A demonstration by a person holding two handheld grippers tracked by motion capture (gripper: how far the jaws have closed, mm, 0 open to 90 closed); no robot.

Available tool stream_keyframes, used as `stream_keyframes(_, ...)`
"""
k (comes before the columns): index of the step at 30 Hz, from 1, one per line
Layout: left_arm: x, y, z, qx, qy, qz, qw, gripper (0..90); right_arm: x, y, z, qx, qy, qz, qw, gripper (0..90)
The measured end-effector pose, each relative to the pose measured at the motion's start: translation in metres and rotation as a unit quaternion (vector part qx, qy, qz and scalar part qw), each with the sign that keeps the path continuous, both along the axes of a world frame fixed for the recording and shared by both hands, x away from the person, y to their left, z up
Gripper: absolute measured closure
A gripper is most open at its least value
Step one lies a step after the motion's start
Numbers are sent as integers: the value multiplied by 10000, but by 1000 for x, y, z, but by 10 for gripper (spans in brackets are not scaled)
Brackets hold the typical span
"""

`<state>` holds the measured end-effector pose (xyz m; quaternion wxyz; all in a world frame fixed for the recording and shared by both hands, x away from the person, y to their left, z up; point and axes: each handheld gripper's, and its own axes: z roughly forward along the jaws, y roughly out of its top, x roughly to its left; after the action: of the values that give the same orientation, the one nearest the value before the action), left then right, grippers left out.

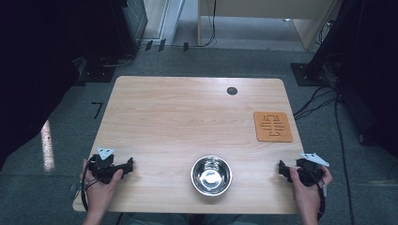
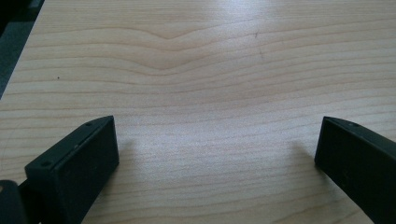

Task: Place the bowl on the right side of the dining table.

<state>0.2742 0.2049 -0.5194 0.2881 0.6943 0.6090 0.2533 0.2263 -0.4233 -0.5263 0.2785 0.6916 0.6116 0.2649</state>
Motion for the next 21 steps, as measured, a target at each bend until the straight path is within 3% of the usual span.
stream_keyframes(21,2,-4,0,5,0,-173,9999,0,-1,2,2,74,46,-36,10000,0)
